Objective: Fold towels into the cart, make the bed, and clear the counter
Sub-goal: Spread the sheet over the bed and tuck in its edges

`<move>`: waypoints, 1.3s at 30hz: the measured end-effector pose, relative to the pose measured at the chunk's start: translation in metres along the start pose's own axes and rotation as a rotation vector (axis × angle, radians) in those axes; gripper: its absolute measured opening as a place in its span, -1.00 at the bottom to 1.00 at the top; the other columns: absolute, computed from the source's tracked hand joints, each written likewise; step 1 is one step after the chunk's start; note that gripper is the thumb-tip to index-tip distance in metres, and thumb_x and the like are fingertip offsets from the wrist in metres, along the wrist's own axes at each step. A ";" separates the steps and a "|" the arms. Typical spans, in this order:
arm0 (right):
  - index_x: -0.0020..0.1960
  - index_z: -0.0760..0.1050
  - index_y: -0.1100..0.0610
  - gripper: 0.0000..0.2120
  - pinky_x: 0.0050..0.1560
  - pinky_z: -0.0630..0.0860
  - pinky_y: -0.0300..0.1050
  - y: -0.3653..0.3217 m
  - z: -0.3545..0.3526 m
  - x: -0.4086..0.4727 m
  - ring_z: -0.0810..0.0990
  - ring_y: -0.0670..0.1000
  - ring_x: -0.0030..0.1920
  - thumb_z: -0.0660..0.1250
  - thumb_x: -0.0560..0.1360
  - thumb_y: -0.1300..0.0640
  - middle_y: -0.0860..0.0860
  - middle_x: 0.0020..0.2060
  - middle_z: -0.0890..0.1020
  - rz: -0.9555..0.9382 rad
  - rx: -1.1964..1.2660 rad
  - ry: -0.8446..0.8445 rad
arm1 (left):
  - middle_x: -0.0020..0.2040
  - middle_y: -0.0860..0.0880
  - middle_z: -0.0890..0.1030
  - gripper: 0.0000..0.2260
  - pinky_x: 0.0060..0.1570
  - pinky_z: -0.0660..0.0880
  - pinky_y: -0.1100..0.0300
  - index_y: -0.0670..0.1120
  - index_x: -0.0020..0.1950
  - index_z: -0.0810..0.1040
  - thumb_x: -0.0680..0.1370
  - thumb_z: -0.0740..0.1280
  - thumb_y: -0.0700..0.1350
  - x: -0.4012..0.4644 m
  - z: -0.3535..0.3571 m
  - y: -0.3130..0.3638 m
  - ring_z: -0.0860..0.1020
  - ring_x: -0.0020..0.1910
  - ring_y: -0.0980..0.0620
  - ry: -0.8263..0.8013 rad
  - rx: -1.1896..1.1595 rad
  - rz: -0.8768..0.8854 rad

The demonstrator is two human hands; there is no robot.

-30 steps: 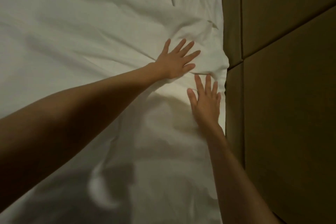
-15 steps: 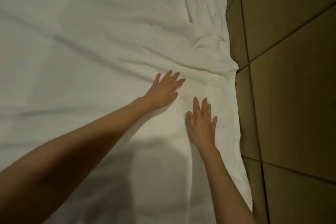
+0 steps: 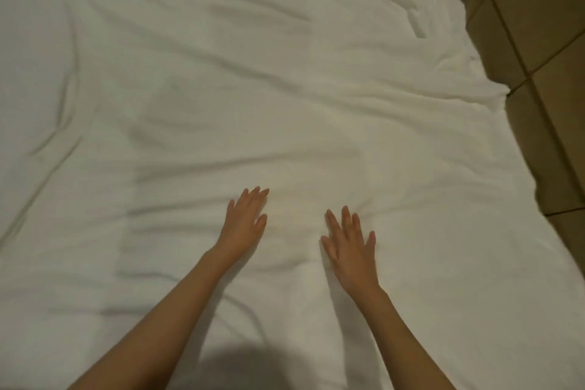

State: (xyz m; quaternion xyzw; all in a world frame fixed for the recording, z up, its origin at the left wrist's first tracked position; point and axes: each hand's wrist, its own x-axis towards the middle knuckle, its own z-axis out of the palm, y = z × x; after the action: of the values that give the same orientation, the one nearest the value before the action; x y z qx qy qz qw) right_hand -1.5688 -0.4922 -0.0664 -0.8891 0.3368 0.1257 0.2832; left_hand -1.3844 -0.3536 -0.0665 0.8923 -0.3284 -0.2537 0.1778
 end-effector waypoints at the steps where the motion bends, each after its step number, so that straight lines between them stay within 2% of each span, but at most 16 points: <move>1: 0.54 -0.10 -0.13 -0.04 0.44 -0.14 0.25 -0.018 0.017 -0.011 -0.18 0.07 0.54 -0.65 0.25 -0.43 -0.01 0.55 -0.13 -0.021 -0.006 -0.014 | 0.56 -0.01 0.08 -0.53 0.45 -0.11 0.06 -0.01 0.54 0.10 0.64 0.13 -0.15 -0.020 -0.001 -0.025 -0.03 0.54 -0.01 0.008 -0.004 -0.038; 4: 0.54 -0.12 -0.14 -0.02 0.45 -0.16 0.25 -0.069 0.068 -0.047 -0.19 0.07 0.54 -0.69 0.23 -0.40 -0.02 0.54 -0.16 -0.094 -0.014 -0.052 | 0.56 -0.03 0.08 -0.51 0.45 -0.11 0.03 -0.02 0.55 0.06 0.64 0.13 -0.15 -0.086 -0.005 -0.100 -0.02 0.54 -0.02 0.033 -0.033 -0.163; 8: 0.49 -0.25 -0.13 -0.17 0.45 -0.11 0.26 -0.129 0.129 -0.098 -0.16 0.07 0.54 -0.68 0.30 -0.37 -0.04 0.52 -0.18 -0.137 -0.016 -0.112 | 0.54 -0.05 0.13 -0.52 0.46 -0.10 0.01 -0.05 0.54 0.12 0.63 0.16 -0.17 -0.170 -0.021 -0.181 0.03 0.54 -0.04 0.039 -0.065 -0.279; 10: 0.52 -0.12 -0.09 -0.26 0.41 0.03 0.32 -0.160 0.155 -0.115 -0.03 0.10 0.53 -0.56 0.44 -0.32 0.01 0.52 -0.08 -0.166 -0.064 -0.172 | 0.54 -0.06 0.15 -0.53 0.47 -0.07 0.01 -0.06 0.53 0.15 0.63 0.17 -0.16 -0.201 -0.032 -0.216 0.06 0.53 -0.04 0.046 -0.054 -0.321; 12: 0.50 0.18 -0.04 -0.41 0.28 0.26 0.37 -0.194 0.172 -0.125 0.25 0.16 0.46 -0.28 0.59 -0.20 0.09 0.49 0.20 -0.193 -0.091 -0.226 | 0.54 -0.04 0.16 -0.55 0.47 -0.03 0.01 -0.05 0.52 0.17 0.63 0.17 -0.14 -0.225 -0.043 -0.252 0.08 0.52 -0.02 0.065 -0.036 -0.358; 13: 0.48 0.23 -0.04 -0.45 0.25 0.29 0.38 -0.207 0.181 -0.127 0.29 0.18 0.44 -0.19 0.59 -0.17 0.11 0.48 0.25 -0.229 -0.130 -0.212 | 0.53 -0.05 0.17 -0.55 0.47 -0.01 0.01 -0.06 0.52 0.18 0.63 0.17 -0.14 -0.232 -0.048 -0.267 0.10 0.52 -0.03 0.071 -0.025 -0.366; 14: 0.50 0.17 -0.05 -0.43 0.31 0.22 0.37 -0.226 0.189 -0.129 0.21 0.17 0.48 -0.22 0.56 -0.18 0.10 0.51 0.18 -0.258 -0.165 -0.243 | 0.53 -0.06 0.18 -0.55 0.47 0.03 0.00 -0.07 0.51 0.19 0.62 0.18 -0.14 -0.240 -0.055 -0.286 0.13 0.51 -0.04 0.077 -0.019 -0.375; 17: 0.54 -0.12 -0.13 -0.21 0.45 -0.18 0.23 -0.277 0.225 -0.129 -0.24 0.07 0.52 -0.59 0.40 -0.32 -0.02 0.52 -0.22 -0.368 -0.133 -0.227 | 0.49 -0.13 0.25 -0.57 0.45 0.09 0.01 -0.13 0.49 0.24 0.62 0.20 -0.15 -0.256 -0.076 -0.341 0.22 0.46 -0.10 0.108 -0.037 -0.398; 19: 0.53 -0.17 -0.15 -0.19 0.45 -0.22 0.22 -0.315 0.246 -0.127 -0.35 0.02 0.48 -0.64 0.35 -0.30 -0.07 0.47 -0.30 -0.380 -0.141 -0.199 | 0.45 -0.14 0.30 -0.60 0.42 0.15 0.04 -0.12 0.46 0.30 0.61 0.20 -0.15 -0.263 -0.089 -0.377 0.28 0.40 -0.12 0.150 -0.028 -0.397; 25: 0.46 -0.31 -0.20 -0.30 0.42 -0.27 0.28 -0.426 0.311 -0.120 -0.41 0.00 0.46 -0.63 0.35 -0.32 -0.12 0.43 -0.36 -0.295 -0.144 -0.200 | 0.28 -0.11 0.45 -0.70 0.24 0.28 0.02 -0.03 0.29 0.51 0.56 0.30 -0.18 -0.285 -0.136 -0.463 0.37 0.21 -0.13 0.398 0.044 -0.373; 28: 0.50 -0.22 -0.20 -0.30 0.42 -0.25 0.30 -0.473 0.330 -0.114 -0.30 0.02 0.51 -0.54 0.40 -0.33 -0.07 0.51 -0.25 -0.272 -0.110 -0.201 | 0.27 -0.13 0.39 -0.70 0.24 0.24 0.10 0.00 0.27 0.53 0.54 0.32 -0.18 -0.284 -0.161 -0.492 0.35 0.19 -0.11 0.481 -0.028 -0.415; 30: 0.53 -0.11 -0.17 -0.35 0.43 -0.20 0.29 -0.500 0.336 -0.107 -0.23 0.05 0.53 -0.42 0.49 -0.31 -0.01 0.55 -0.16 -0.281 -0.098 -0.180 | 0.27 -0.12 0.37 -0.70 0.17 0.28 0.29 -0.01 0.30 0.50 0.57 0.30 -0.17 -0.276 -0.175 -0.504 0.39 0.13 0.01 0.430 -0.325 -0.421; 33: 0.54 -0.04 -0.14 -0.52 0.45 -0.15 0.23 -0.531 0.343 -0.100 -0.18 0.06 0.54 -0.15 0.63 -0.16 0.01 0.55 -0.12 -0.295 -0.053 -0.210 | 0.04 -0.03 0.50 -0.66 -0.01 0.42 0.26 0.01 0.34 0.38 0.57 0.30 -0.13 -0.267 -0.186 -0.513 0.50 0.00 0.02 0.294 -0.734 -0.465; 35: 0.54 -0.05 -0.14 -0.53 0.46 -0.16 0.20 -0.545 0.352 -0.105 -0.19 0.06 0.54 -0.10 0.65 -0.12 0.01 0.55 -0.13 -0.307 -0.054 -0.257 | -0.01 -0.01 0.47 -0.62 -0.09 0.45 0.28 -0.03 0.34 0.31 0.56 0.32 -0.13 -0.274 -0.184 -0.515 0.50 -0.02 0.01 0.238 -0.798 -0.484; 37: 0.54 -0.06 -0.15 -0.53 0.46 -0.20 0.17 -0.548 0.363 -0.118 -0.23 0.06 0.53 -0.10 0.64 -0.14 0.00 0.55 -0.16 -0.331 -0.112 -0.281 | 0.10 0.00 0.45 -0.65 -0.14 0.41 0.45 -0.13 0.35 0.33 0.59 0.27 -0.10 -0.285 -0.177 -0.516 0.48 0.07 0.05 0.130 -0.770 -0.485; 39: 0.54 -0.10 -0.16 -0.51 0.47 -0.23 0.17 -0.541 0.374 -0.129 -0.26 0.05 0.53 -0.09 0.64 -0.14 -0.01 0.55 -0.18 -0.358 -0.194 -0.272 | 0.18 -0.04 0.51 -0.66 -0.06 0.40 0.41 -0.14 0.37 0.38 0.63 0.19 -0.04 -0.296 -0.172 -0.517 0.49 0.14 0.02 0.033 -0.756 -0.485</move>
State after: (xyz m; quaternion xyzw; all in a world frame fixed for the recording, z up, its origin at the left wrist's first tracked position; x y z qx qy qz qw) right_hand -1.3145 0.1275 -0.0884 -0.9326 0.1190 0.2239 0.2568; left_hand -1.2242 0.2446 -0.0785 0.8198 0.0087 -0.3760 0.4317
